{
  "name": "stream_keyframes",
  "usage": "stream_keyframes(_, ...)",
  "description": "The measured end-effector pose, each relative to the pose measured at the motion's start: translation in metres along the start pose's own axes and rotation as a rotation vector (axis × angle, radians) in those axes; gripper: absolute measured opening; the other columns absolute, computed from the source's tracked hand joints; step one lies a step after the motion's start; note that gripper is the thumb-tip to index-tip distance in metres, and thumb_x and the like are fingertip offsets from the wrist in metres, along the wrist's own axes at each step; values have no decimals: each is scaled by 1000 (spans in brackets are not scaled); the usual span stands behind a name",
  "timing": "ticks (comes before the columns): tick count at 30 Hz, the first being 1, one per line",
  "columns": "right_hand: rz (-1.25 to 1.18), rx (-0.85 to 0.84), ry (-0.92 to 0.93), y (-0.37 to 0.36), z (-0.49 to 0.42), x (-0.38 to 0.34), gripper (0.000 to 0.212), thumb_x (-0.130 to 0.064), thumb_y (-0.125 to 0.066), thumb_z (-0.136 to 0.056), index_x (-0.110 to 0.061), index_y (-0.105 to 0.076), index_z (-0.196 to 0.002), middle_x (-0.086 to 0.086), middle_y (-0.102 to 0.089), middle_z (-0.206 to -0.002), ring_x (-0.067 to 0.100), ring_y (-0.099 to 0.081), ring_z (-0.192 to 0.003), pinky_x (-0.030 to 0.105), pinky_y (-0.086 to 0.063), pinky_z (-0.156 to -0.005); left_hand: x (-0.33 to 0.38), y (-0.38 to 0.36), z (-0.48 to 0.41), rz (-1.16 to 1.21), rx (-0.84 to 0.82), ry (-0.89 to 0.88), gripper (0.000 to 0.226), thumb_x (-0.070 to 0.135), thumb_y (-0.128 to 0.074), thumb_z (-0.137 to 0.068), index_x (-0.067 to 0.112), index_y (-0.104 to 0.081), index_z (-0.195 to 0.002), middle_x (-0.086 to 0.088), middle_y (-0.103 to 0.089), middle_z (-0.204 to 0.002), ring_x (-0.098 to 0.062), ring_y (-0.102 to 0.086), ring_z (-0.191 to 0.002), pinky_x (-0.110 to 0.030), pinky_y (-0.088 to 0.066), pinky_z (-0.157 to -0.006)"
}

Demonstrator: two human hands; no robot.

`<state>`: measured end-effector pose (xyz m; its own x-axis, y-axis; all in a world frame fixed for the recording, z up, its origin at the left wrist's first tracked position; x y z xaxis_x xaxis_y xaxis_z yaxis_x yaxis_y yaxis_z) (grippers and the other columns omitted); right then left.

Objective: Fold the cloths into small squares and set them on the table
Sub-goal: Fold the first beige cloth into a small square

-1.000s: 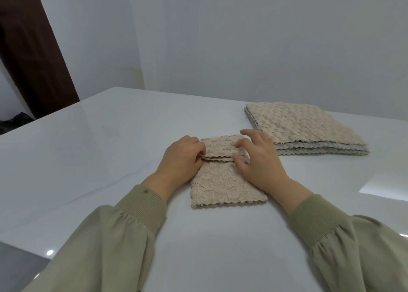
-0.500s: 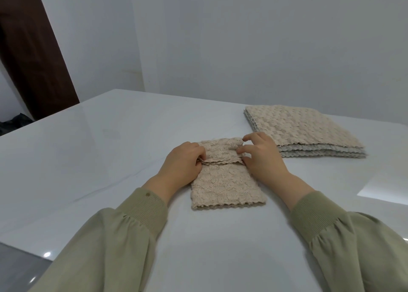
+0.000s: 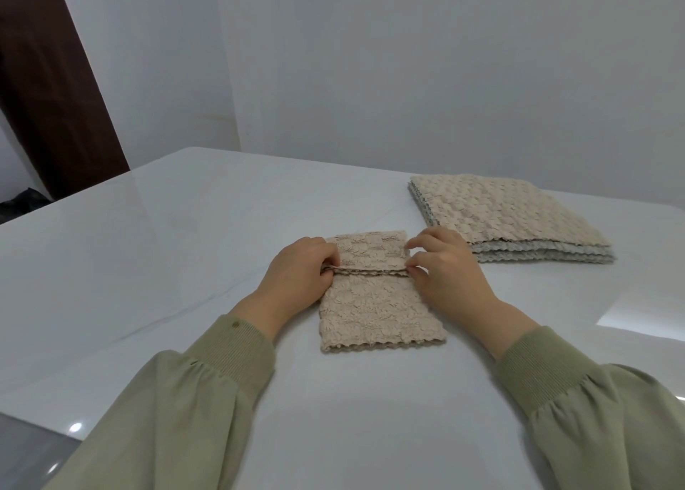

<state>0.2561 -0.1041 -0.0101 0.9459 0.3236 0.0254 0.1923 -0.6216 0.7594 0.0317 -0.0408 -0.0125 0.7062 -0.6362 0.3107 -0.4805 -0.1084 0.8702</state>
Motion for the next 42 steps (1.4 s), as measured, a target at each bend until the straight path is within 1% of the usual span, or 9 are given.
stream_keyframes(4, -30, -78, -1, -1, 2, -5, 5, -12, -75, -73, -11, -75, -68, -3, -71, -77, 24, -61, -84, 41, -49, -80, -1, 1, 0, 1, -6, 12, 12, 15, -58, -84, 20, -64, -93, 7, -60, -93, -12, -51, -93, -26, -42, -81)
stream_keyframes(8, 35, -163, -44, -1, 0, -5, 24, -38, -76, -72, -16, -73, -65, -7, -69, -72, 19, -59, -86, 37, -43, -86, -2, 0, -1, 1, -9, 8, 11, 16, -59, -84, 21, -64, -93, 7, -60, -95, -12, -51, -94, -27, -42, -81)
stream_keyframes(12, 96, -39, -53, -7, -3, -11, 11, -15, -68, -71, -12, -68, -61, -1, -65, -62, 25, -60, -75, 35, -45, -79, -1, -1, -2, -26, 80, -46, 9, 14, -61, -82, 18, -64, -89, 5, -59, -95, -13, -48, -93, -26, -42, -77)
stream_keyframes(18, -50, 266, -133, 11, 2, -22, 4, -3, -62, -78, -6, -63, -78, 6, -69, -88, 25, -56, -93, 34, -41, -89, 15, 12, 10, 79, 328, -183, 12, 4, -58, -73, 13, -56, -81, -1, -64, -87, -16, -53, -78, -29, -46, -68)
stream_keyframes(22, -270, 203, -156, 21, 21, -26, 8, 0, -61, -81, -4, -63, -88, 6, -67, -94, 18, -60, -92, 37, -50, -85, 22, 15, 25, 105, 274, -222, 11, 12, -52, -76, 14, -58, -86, 0, -68, -87, -10, -50, -69, -34, -51, -64)
stream_keyframes(25, -320, 188, -124, 28, 33, -28, 16, -13, -51, -88, -6, -64, -95, 4, -65, -87, 18, -62, -80, 40, -47, -95, 28, 20, 38, 91, 290, -258, 21, 21, -46, -79, 13, -62, -90, 9, -60, -74, -11, -52, -64, -31, -49, -60)
stream_keyframes(31, -172, 172, 75, 35, 48, -29, 16, -5, -56, -87, -5, -71, -93, 7, -71, -92, 15, -61, -97, 44, -41, -102, 33, 24, 64, 31, 284, -398, 22, 16, -49, -79, 10, -67, -91, 2, -63, -63, -20, -58, -54, -28, -48, -49)
stream_keyframes(37, -107, 31, 202, 39, 59, -32, 25, -13, -45, -89, -8, -69, -91, -1, -72, -85, 21, -64, -102, 41, -36, -105, 36, 23, 71, -10, 178, -486, 19, 4, -55, -73, 9, -69, -85, 1, -66, -68, -23, -60, -61, -33, -48, -49)
stream_keyframes(42, -21, -40, 229, 42, 63, -27, 20, -13, -52, -86, -11, -71, -91, -4, -72, -90, 21, -62, -104, 40, -34, -105, 36, 21, 73, -17, 140, -504, 14, 8, -57, -76, 11, -70, -80, -1, -67, -71, -23, -62, -64, -33, -48, -50)
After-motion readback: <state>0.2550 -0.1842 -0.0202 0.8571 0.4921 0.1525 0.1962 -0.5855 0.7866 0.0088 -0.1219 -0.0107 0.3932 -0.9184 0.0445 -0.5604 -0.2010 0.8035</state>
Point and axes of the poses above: each hand's wrist, its own z-axis away from the middle knuckle, its own y-axis out of the back of the hand, x = y × z, the point moved 1 cm from there along -z, towards the middle knuckle
